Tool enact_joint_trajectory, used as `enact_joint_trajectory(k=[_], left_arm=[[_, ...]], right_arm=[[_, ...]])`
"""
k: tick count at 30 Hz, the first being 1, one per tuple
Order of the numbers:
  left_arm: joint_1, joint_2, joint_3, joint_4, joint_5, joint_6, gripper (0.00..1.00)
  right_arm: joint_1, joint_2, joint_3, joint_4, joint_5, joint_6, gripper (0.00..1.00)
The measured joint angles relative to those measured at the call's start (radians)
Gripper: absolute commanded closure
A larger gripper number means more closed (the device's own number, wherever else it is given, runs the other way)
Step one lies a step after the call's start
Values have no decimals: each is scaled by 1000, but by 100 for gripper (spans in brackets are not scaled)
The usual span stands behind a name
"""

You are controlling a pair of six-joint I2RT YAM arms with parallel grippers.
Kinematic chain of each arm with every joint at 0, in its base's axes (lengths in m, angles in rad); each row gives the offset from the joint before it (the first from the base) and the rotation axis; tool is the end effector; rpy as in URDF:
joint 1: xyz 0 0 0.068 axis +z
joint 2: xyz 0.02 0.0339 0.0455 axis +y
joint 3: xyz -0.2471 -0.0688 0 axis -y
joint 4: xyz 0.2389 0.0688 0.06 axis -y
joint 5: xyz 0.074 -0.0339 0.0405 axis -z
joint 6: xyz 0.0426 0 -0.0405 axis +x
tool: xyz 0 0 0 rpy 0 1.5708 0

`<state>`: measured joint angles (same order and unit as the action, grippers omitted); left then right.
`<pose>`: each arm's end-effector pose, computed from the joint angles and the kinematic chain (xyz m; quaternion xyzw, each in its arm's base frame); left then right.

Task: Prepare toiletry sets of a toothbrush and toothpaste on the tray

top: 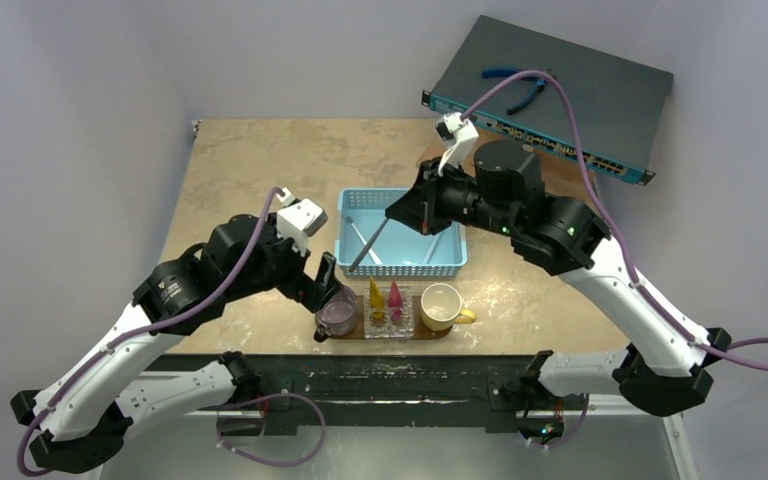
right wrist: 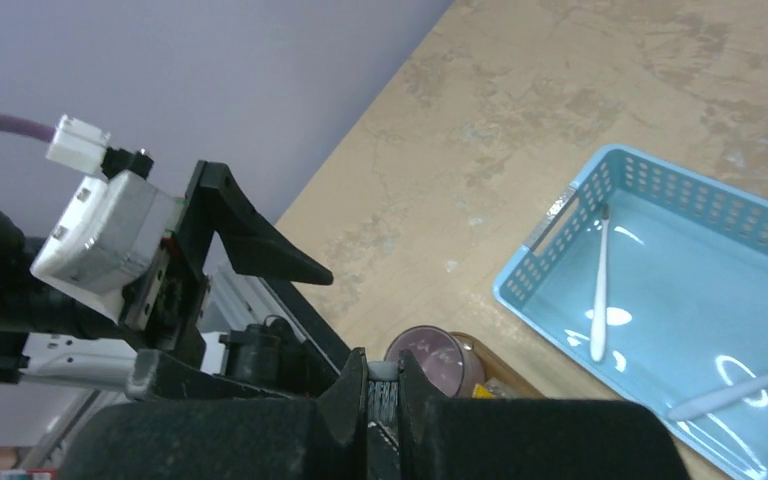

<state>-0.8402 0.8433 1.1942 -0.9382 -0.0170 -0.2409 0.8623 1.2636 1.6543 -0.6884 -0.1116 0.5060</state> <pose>0.1049 -0.1160 0.3719 0.2564 0.8434 -0.2365 0.4087 0.1620 0.1964 0.4614 -0.1749 0.7843 0.4099 0.4316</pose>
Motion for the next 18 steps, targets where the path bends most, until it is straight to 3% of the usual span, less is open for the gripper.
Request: enact_joint_trajectory(k=[7, 18], left_arm=[[25, 0, 26, 44, 107, -45, 0], [233, -6, 32, 96, 301, -140, 0]], right_arm=[[114, -63, -6, -105, 160, -72, 100], [392, -125, -43, -217, 449, -87, 100]])
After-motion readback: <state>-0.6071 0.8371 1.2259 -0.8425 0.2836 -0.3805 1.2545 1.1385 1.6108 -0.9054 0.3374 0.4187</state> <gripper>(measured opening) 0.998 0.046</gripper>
